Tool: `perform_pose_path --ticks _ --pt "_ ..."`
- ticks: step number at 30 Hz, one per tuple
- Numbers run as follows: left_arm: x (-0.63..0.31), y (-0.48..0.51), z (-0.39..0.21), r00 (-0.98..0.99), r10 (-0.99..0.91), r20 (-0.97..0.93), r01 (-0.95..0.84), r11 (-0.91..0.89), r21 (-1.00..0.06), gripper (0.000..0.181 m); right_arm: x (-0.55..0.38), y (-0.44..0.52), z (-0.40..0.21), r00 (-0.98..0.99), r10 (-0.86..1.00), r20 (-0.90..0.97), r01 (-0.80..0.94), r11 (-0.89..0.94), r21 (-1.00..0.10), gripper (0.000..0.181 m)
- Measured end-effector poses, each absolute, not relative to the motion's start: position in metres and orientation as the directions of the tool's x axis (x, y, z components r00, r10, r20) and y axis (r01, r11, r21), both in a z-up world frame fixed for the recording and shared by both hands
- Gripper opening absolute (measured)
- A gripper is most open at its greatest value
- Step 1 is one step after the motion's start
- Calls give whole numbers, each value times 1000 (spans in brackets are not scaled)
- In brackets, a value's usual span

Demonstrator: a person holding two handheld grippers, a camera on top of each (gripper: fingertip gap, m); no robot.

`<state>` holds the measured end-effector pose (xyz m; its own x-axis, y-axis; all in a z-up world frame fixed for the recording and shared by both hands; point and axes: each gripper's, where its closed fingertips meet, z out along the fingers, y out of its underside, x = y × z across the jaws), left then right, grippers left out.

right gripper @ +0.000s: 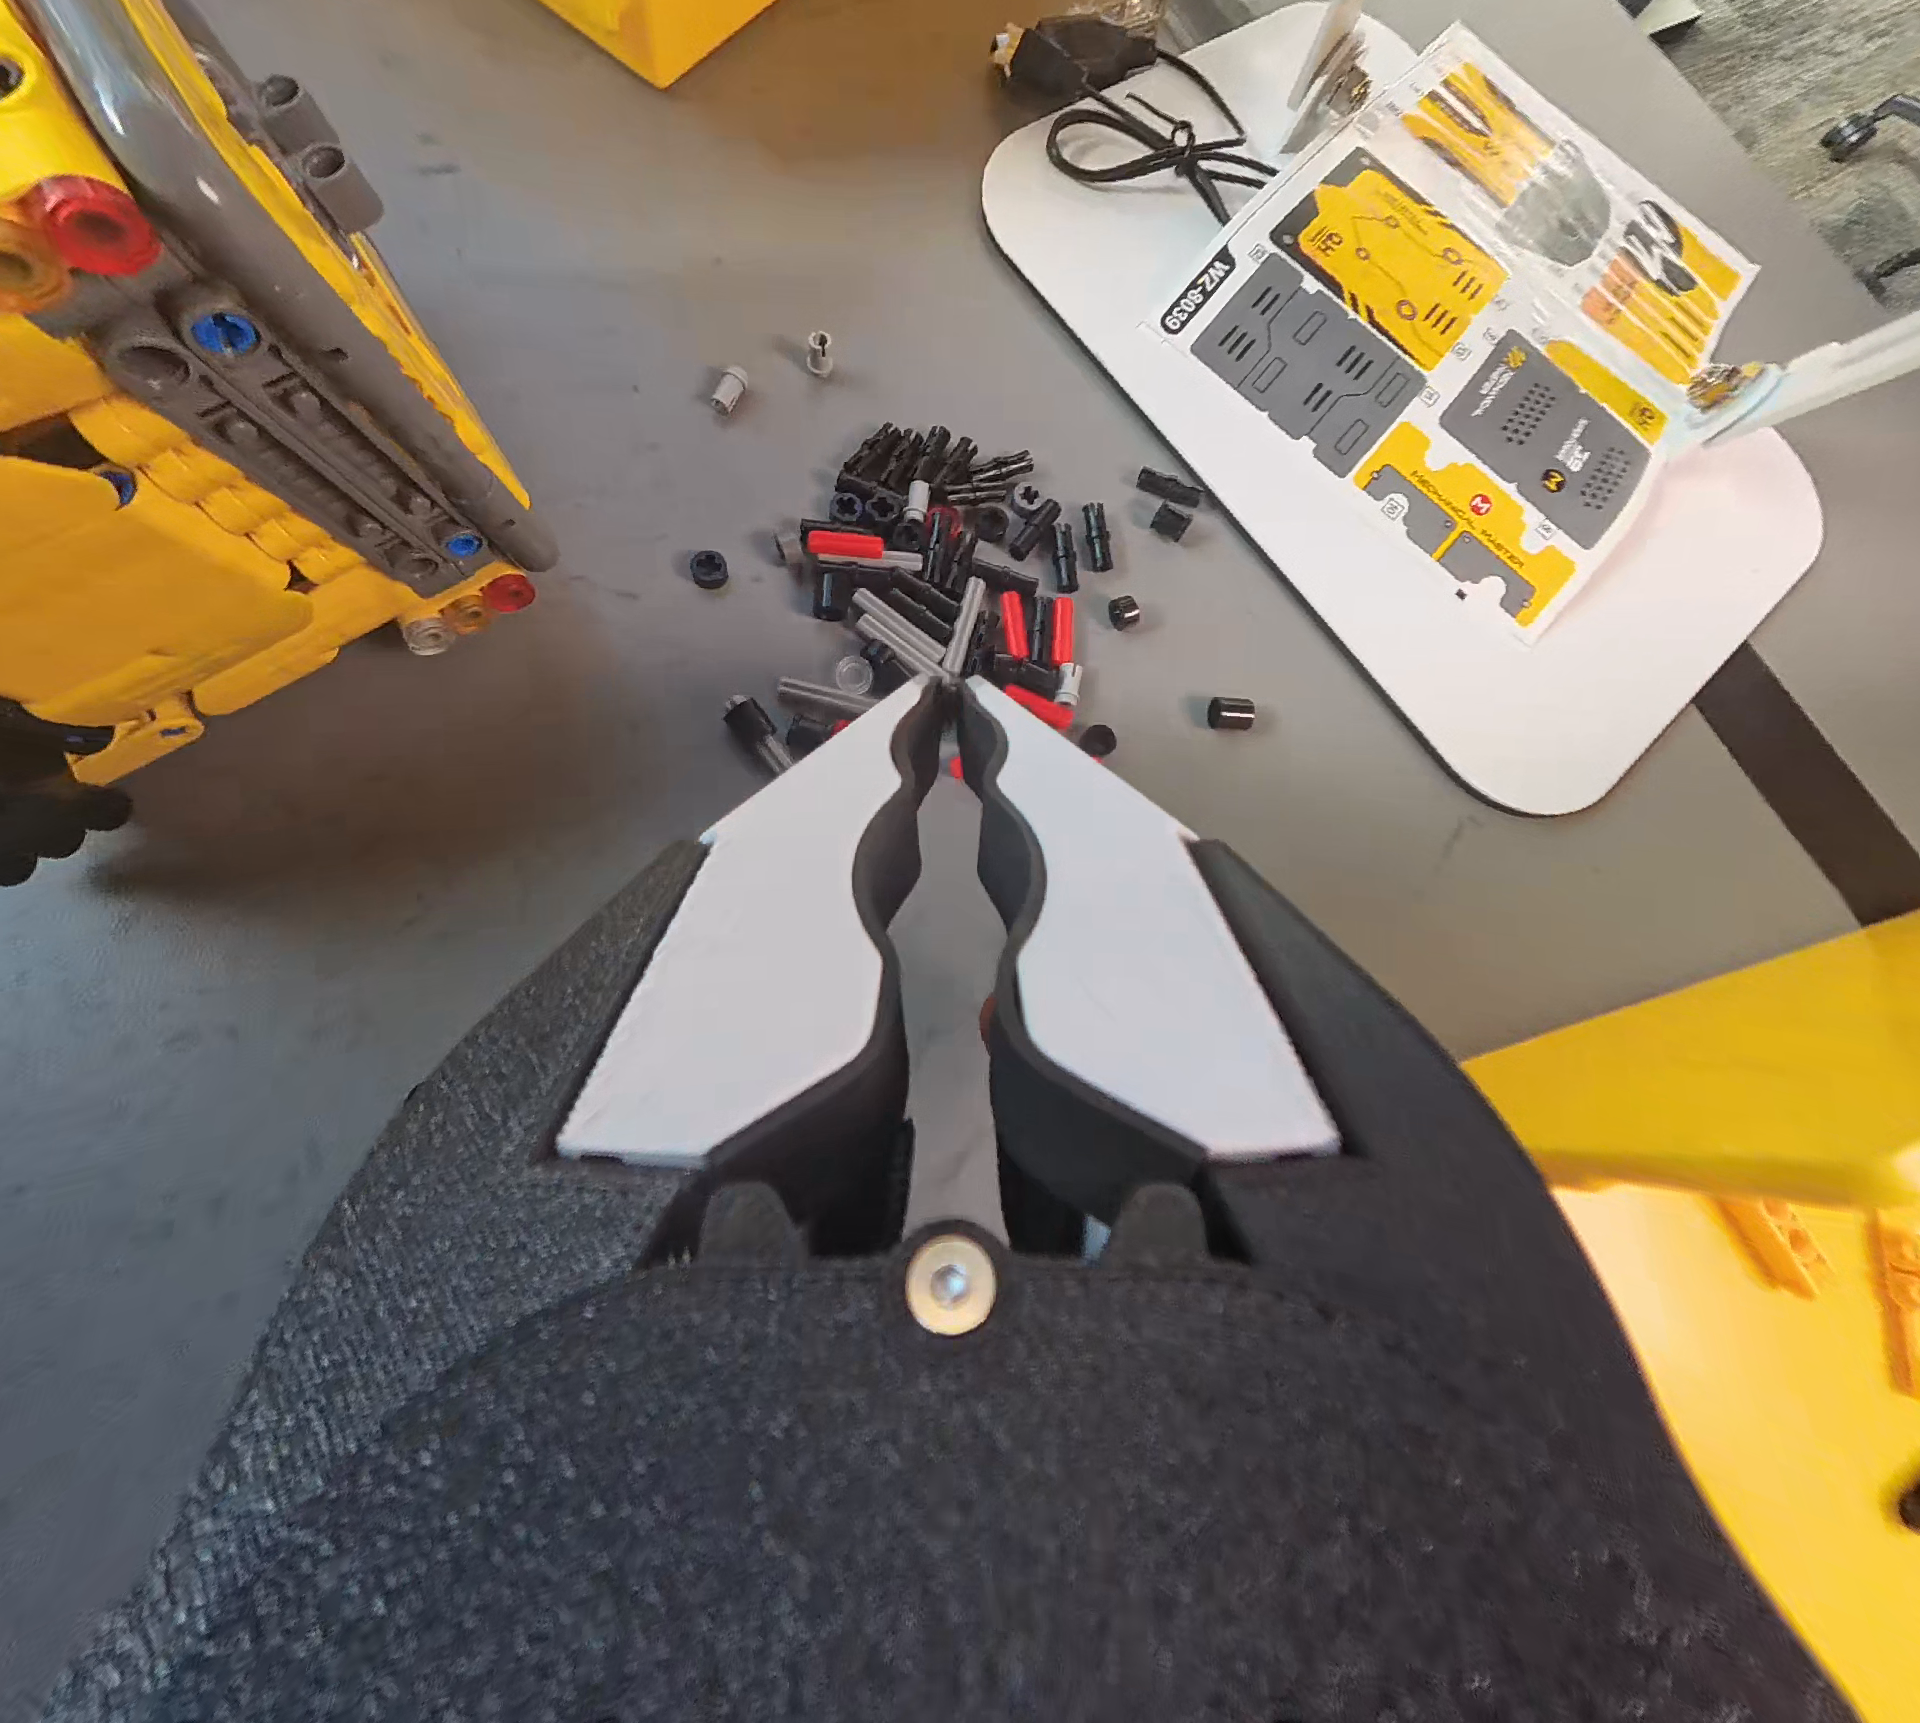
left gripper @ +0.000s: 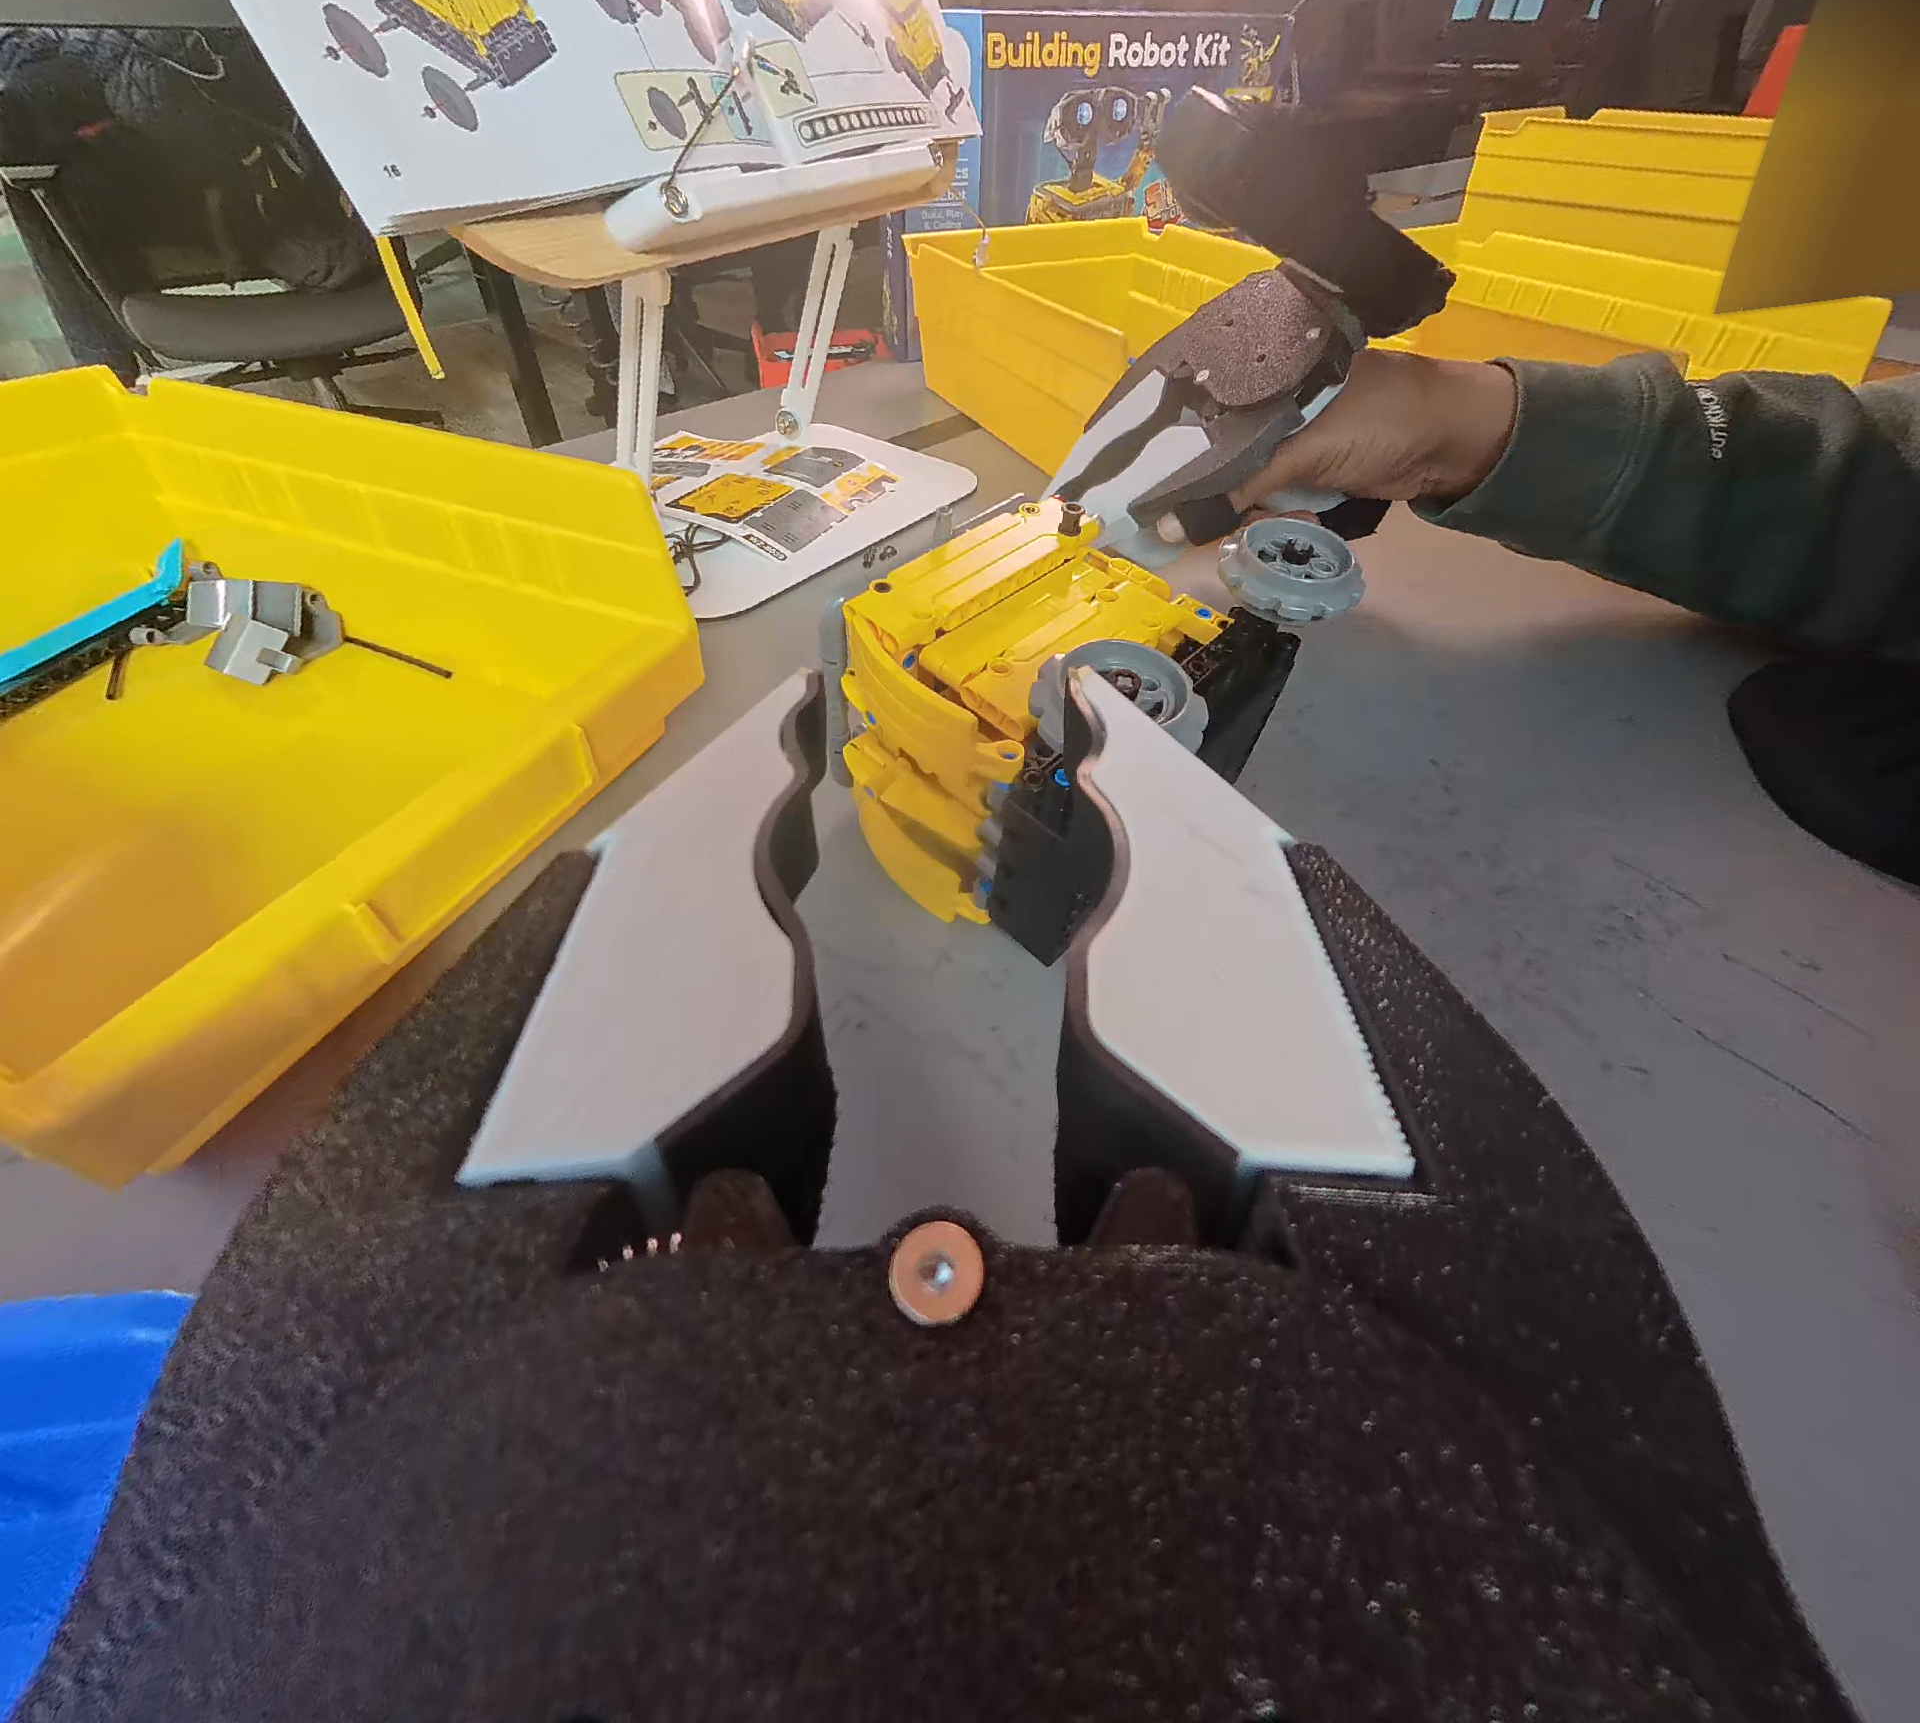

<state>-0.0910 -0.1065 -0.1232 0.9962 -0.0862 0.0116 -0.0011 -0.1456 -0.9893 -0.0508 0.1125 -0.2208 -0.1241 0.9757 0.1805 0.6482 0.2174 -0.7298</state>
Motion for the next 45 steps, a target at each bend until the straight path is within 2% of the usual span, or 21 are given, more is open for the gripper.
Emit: perform_pose_path --ticks 7,22,34,45 --pt "-92 -105 -128 996 -85 17 3 -162 -987 45 -48 124 -231 -145 959 244 689 275 -671 4" --pt "-94 -100 -141 996 -80 27 10 -208 -978 44 -67 122 -224 -146 968 204 664 249 -705 6" --pt "-95 -99 -145 996 -81 38 20 -220 -975 44 -73 111 -239 -298 935 191 700 350 -622 6" --pt "-93 -100 -143 995 -87 39 19 -215 -976 44 -58 101 -236 -412 900 142 679 407 -611 7"
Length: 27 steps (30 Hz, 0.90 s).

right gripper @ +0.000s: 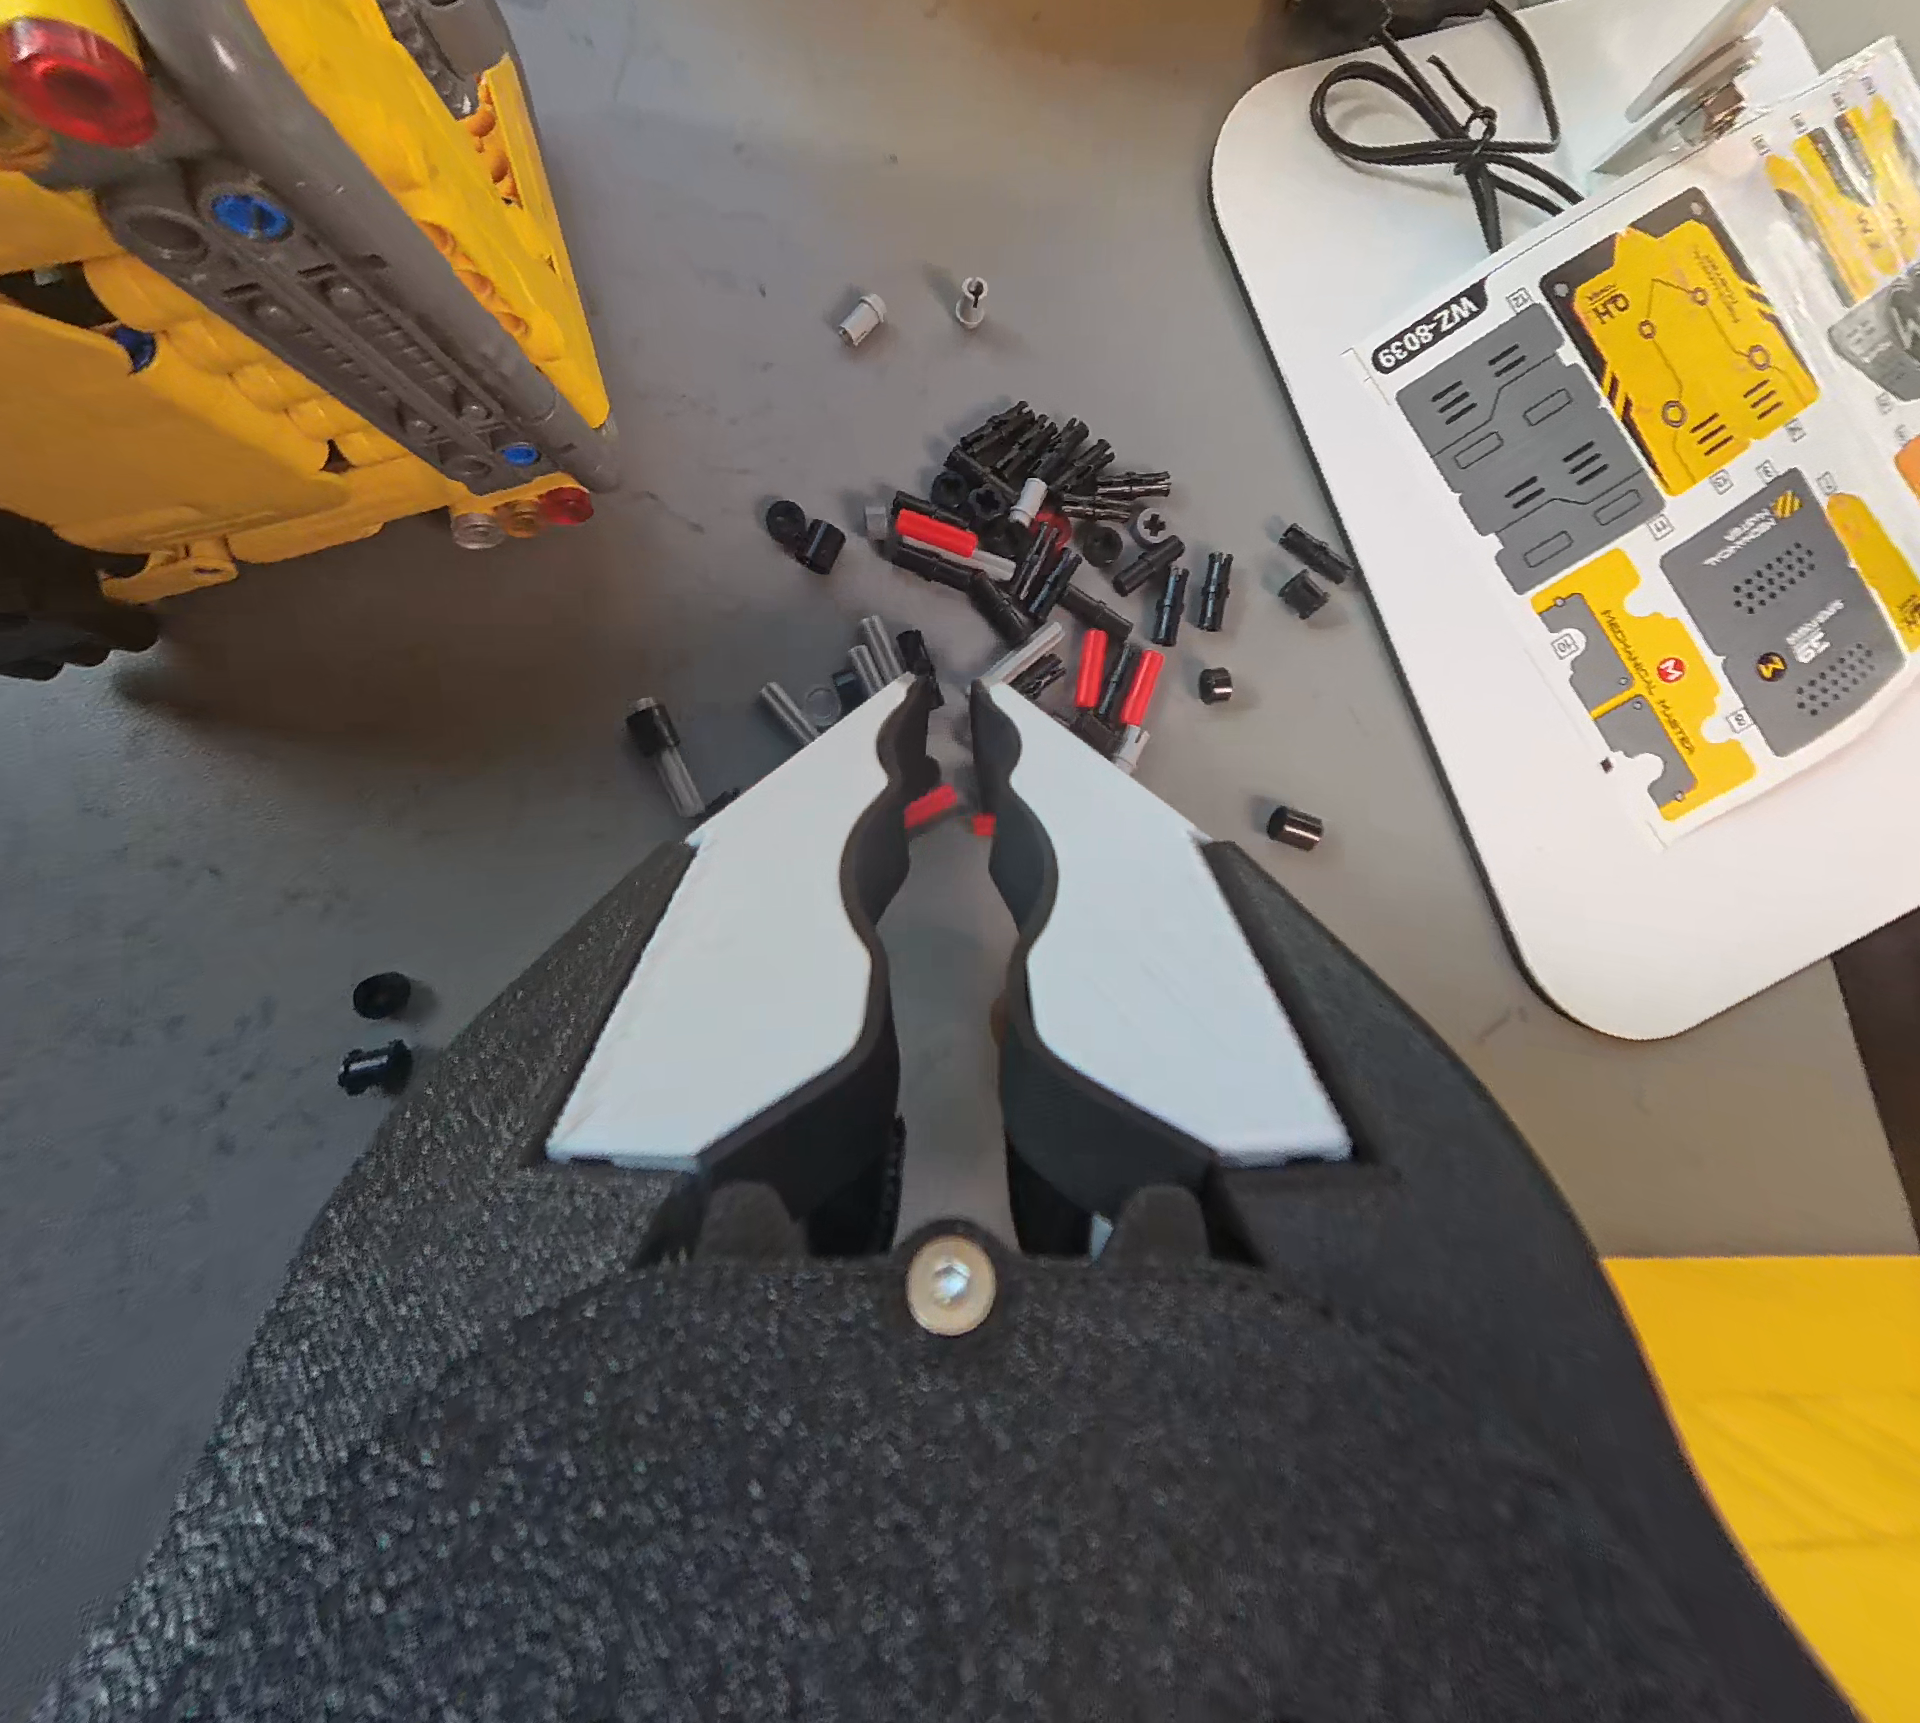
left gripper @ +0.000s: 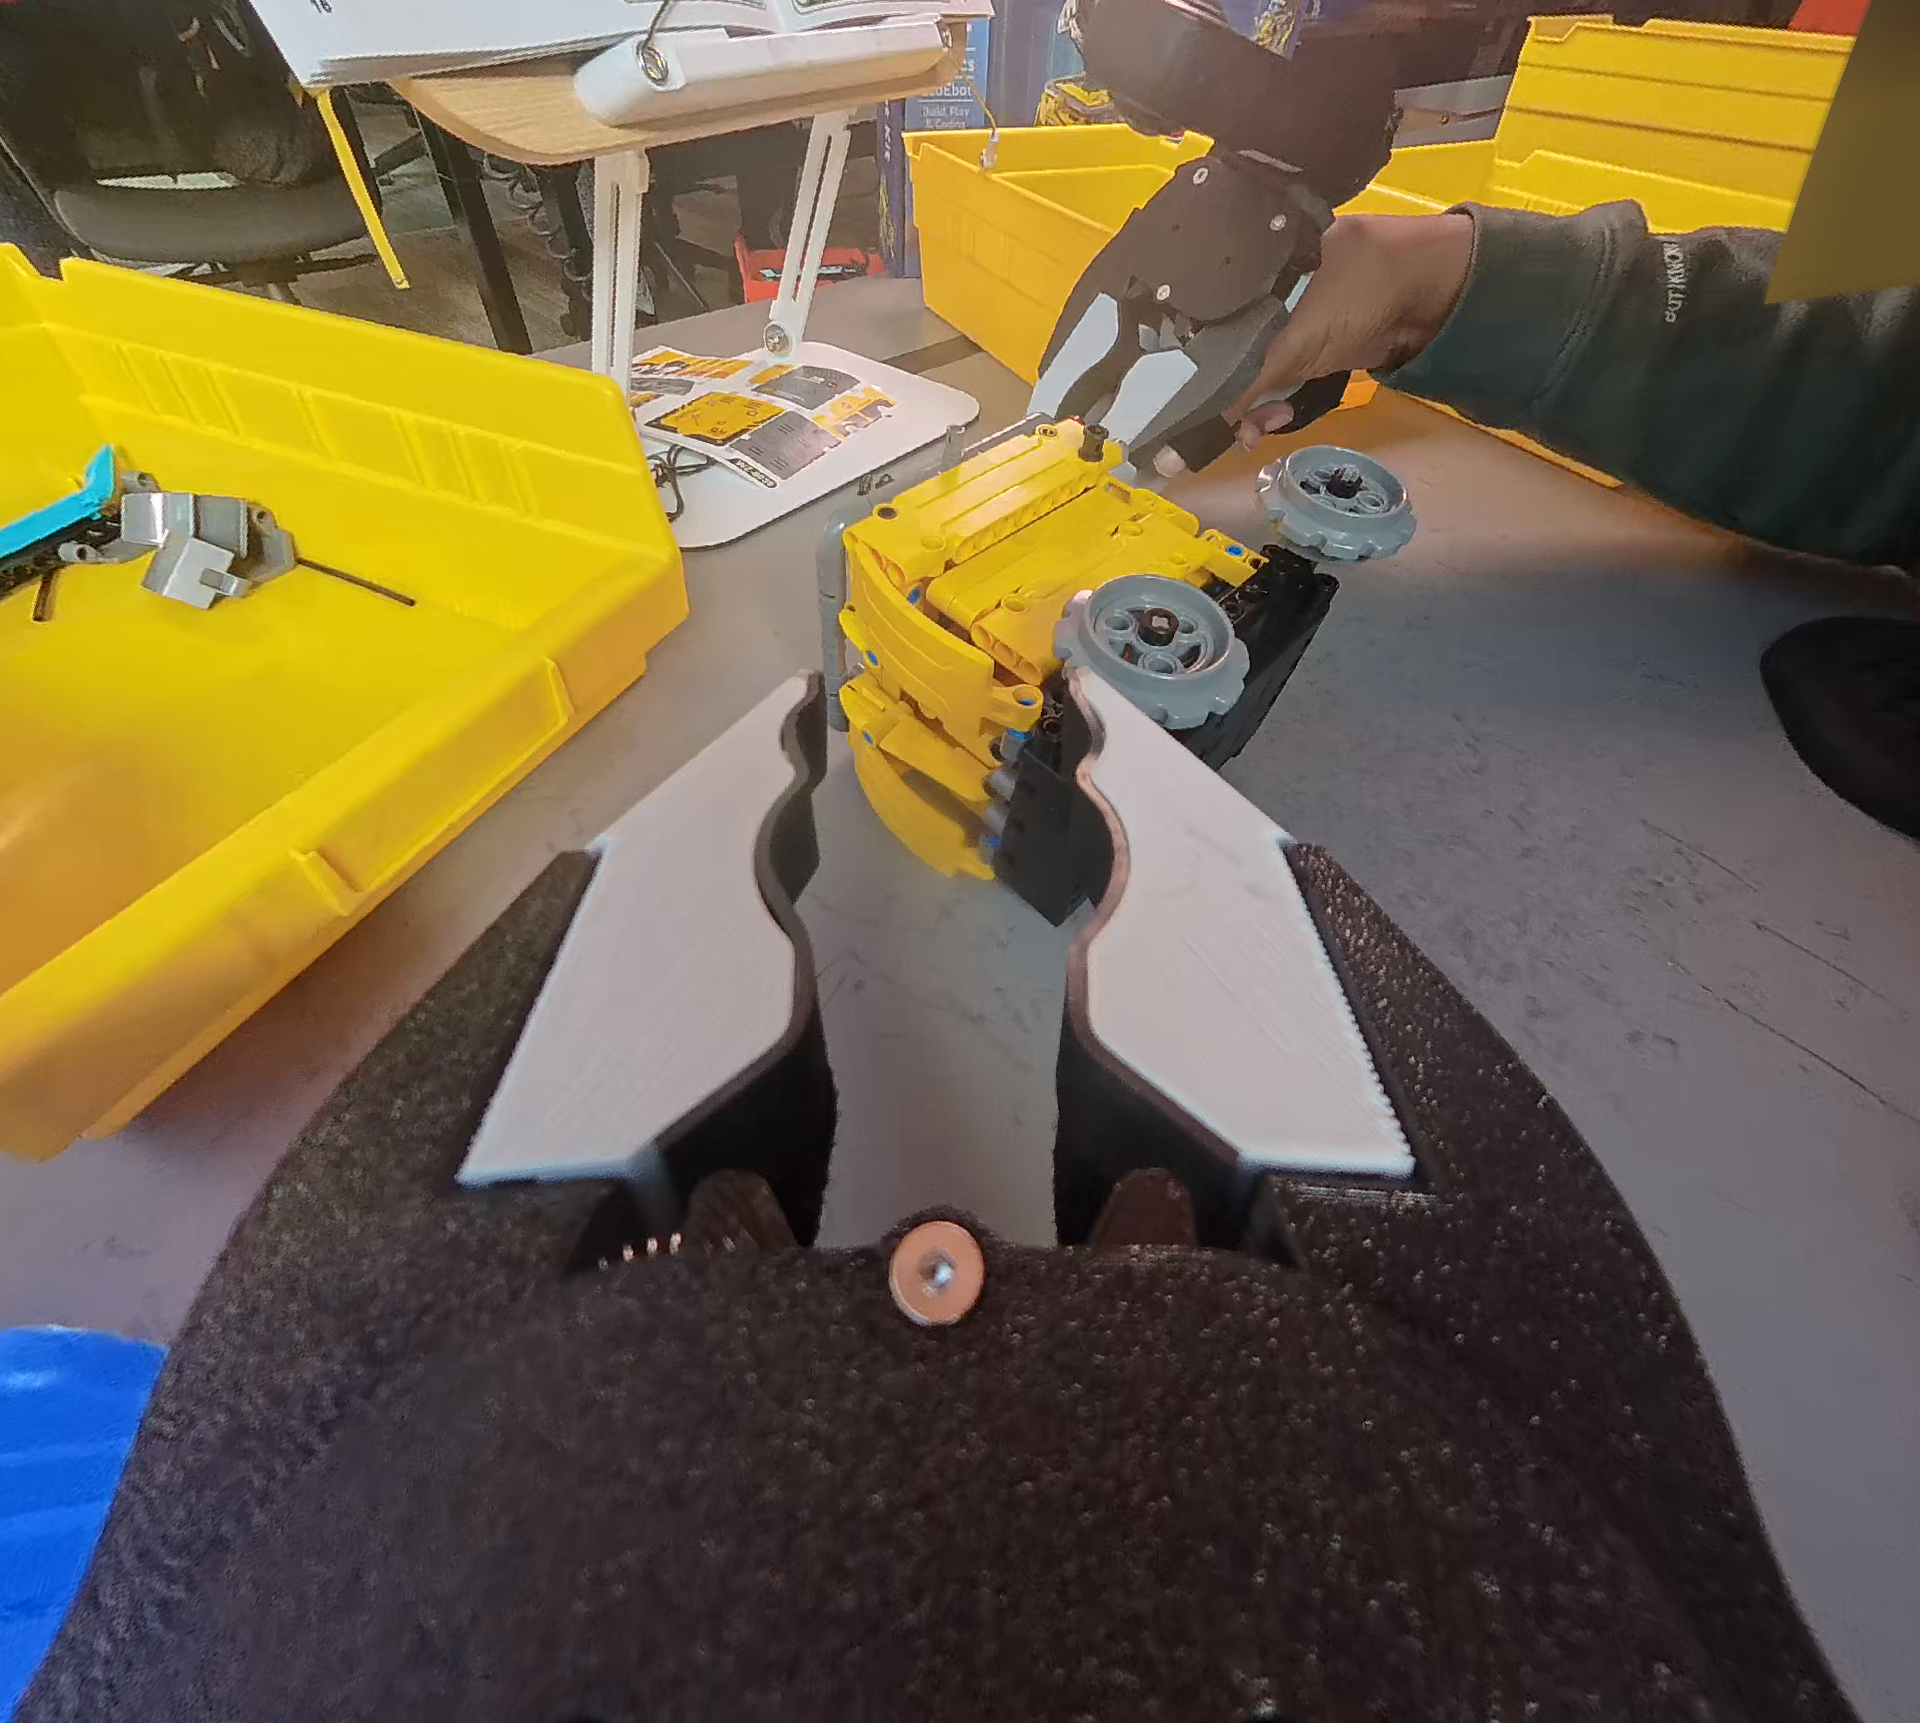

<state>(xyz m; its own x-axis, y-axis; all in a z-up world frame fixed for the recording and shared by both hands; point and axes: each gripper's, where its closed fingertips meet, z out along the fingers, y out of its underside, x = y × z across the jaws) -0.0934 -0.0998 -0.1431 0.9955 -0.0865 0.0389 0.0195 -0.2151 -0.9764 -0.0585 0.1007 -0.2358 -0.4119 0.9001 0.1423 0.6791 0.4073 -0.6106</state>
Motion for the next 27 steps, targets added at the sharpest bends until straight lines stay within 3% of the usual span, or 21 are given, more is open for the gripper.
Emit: perform_pose_path --ticks 12,17,20,27 --pt "-92 -99 -145 995 -93 36 14 -223 -975 44 -62 92 -242 -516 843 153 658 505 -559 5" --pt "-92 -100 -144 995 -94 35 14 -220 -975 44 -58 87 -234 -503 857 112 652 462 -601 4" --pt "-92 -100 -142 995 -94 34 14 -214 -977 44 -33 68 -213 -545 832 106 600 475 -643 4" --pt "-85 -99 -141 993 -114 26 1 -215 -977 44 61 15 -230 -673 739 19 592 555 -584 4"
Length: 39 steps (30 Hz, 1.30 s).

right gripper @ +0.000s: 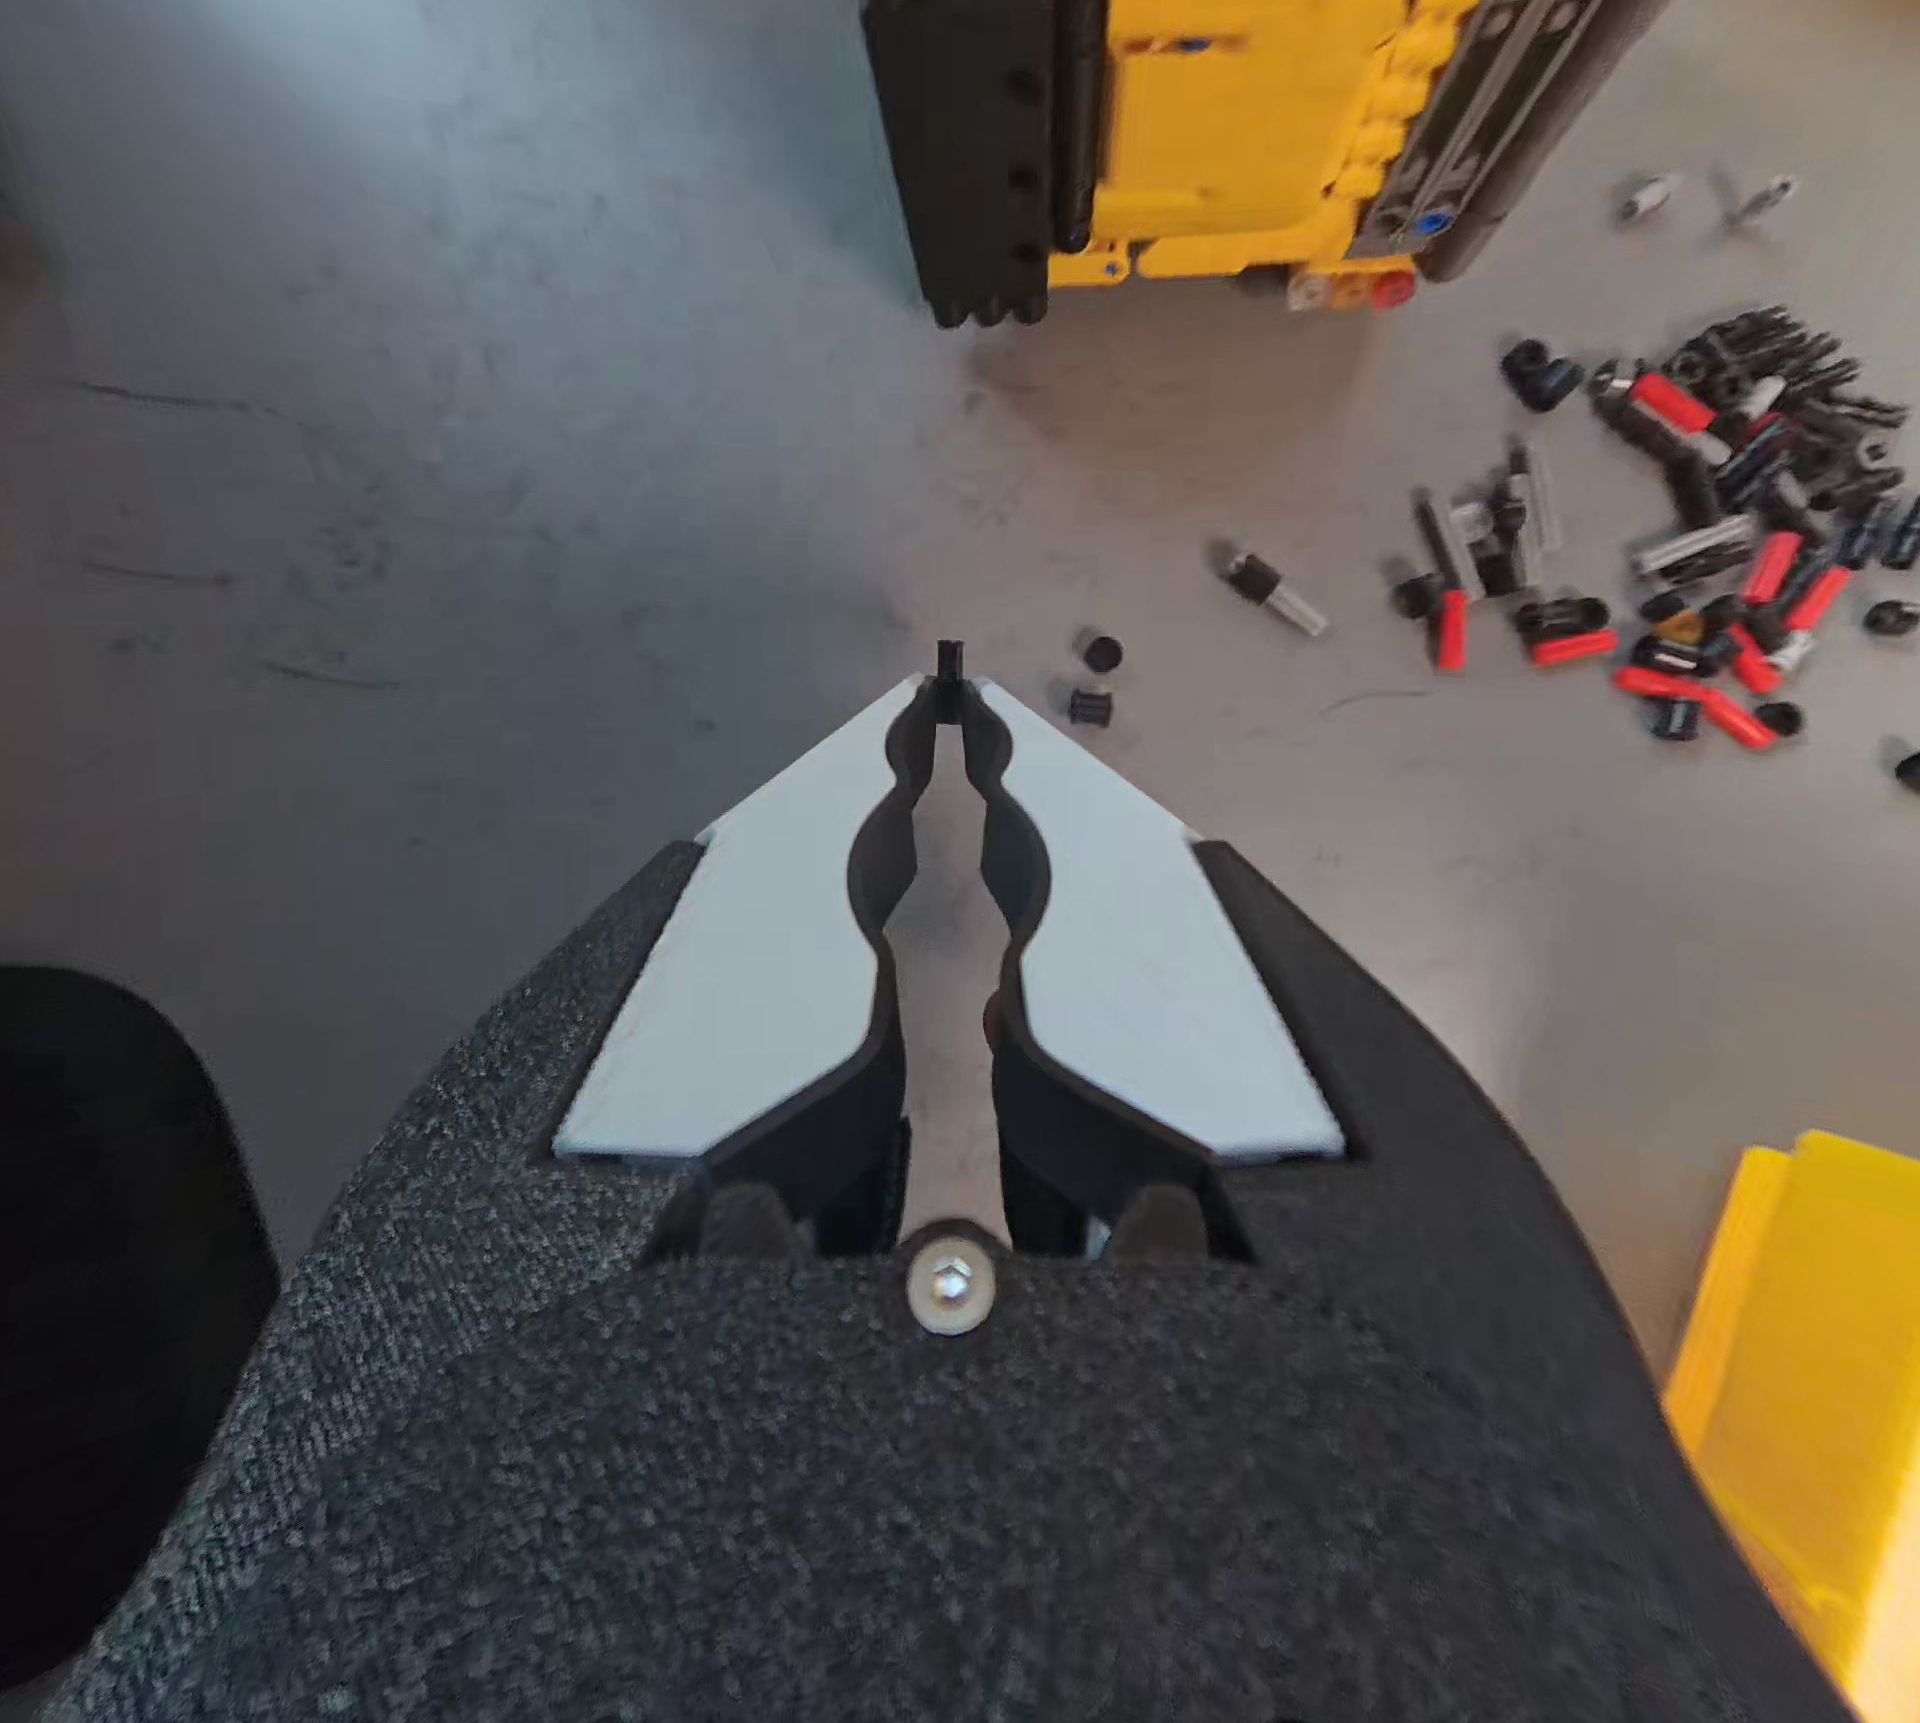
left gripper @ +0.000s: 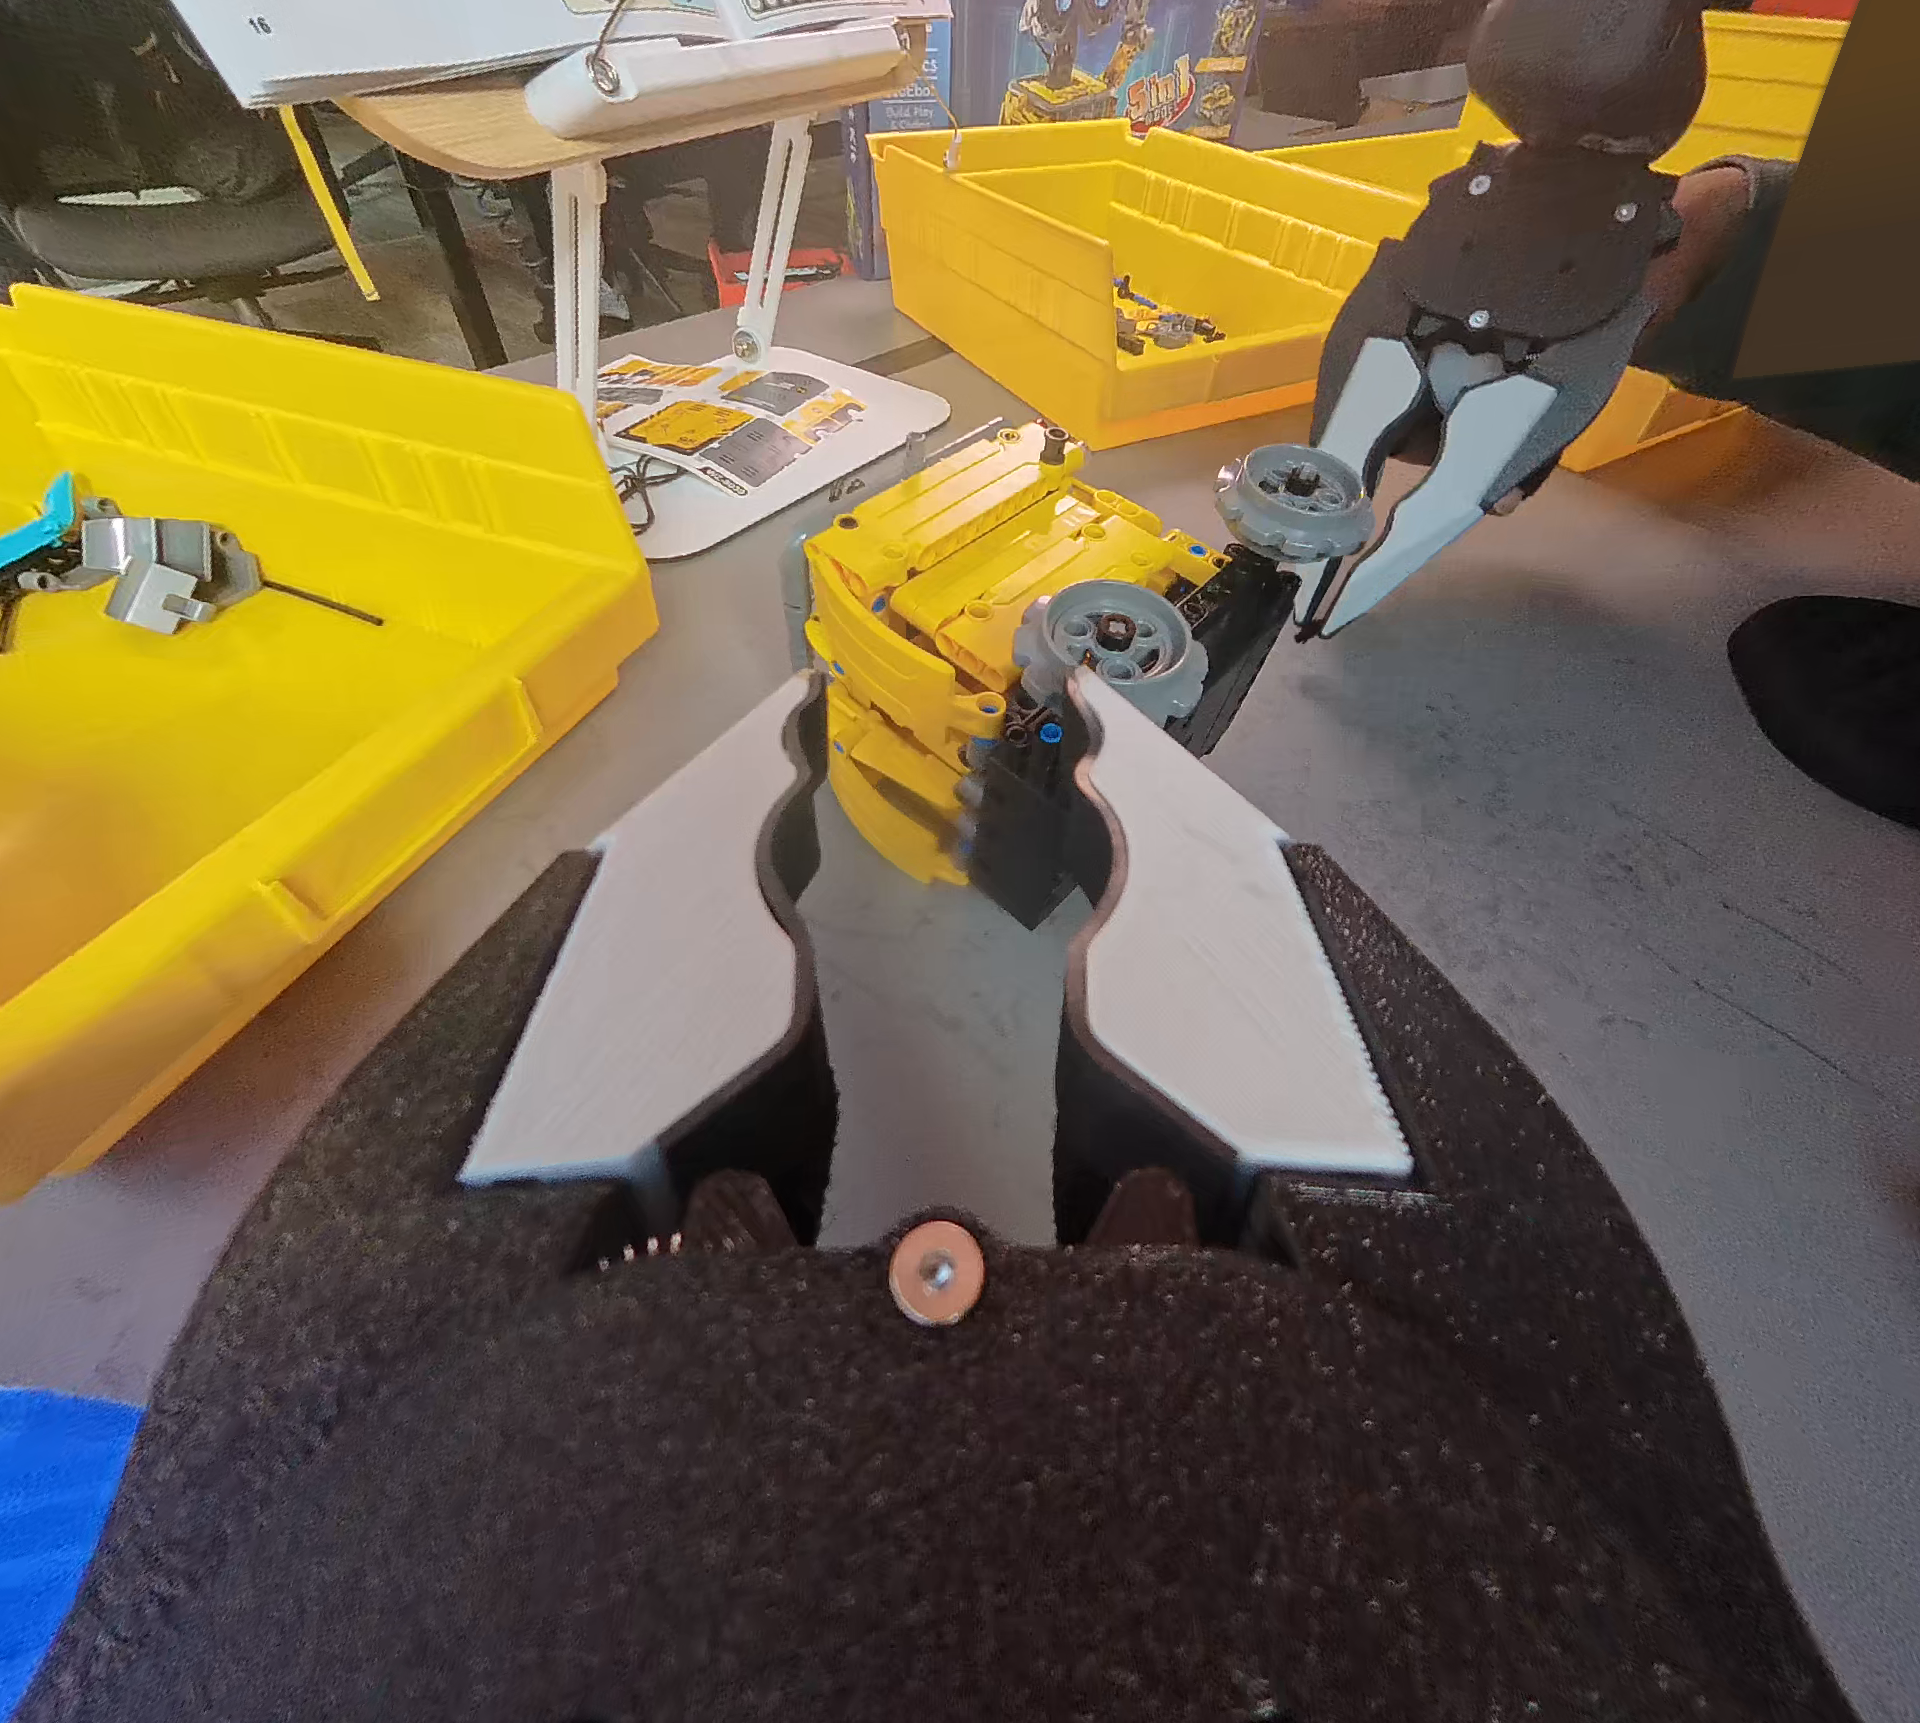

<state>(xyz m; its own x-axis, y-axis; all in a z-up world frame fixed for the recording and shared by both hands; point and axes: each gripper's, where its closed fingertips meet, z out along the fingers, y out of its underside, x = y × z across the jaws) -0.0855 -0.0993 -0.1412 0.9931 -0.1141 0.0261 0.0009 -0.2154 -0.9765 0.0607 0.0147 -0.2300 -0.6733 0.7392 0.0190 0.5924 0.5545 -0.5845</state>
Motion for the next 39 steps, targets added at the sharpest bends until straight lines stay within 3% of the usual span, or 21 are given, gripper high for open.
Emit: perform_pose_path --ticks 8,14,25,39 --pt "-86 -99 -143 994 -106 19 -4 -216 -976 43 61 22 -240 -627 777 58 617 540 -573 11" --pt "-88 -98 -142 995 -95 13 -7 -212 -977 44 -15 70 -192 -404 898 173 570 395 -721 9" --pt "-90 -102 -136 995 -97 31 12 -191 -982 44 -78 102 -240 -393 897 204 686 433 -585 11" --pt "-88 -102 -135 994 -106 38 17 -190 -982 44 -73 98 -231 -399 911 102 690 371 -621 4"
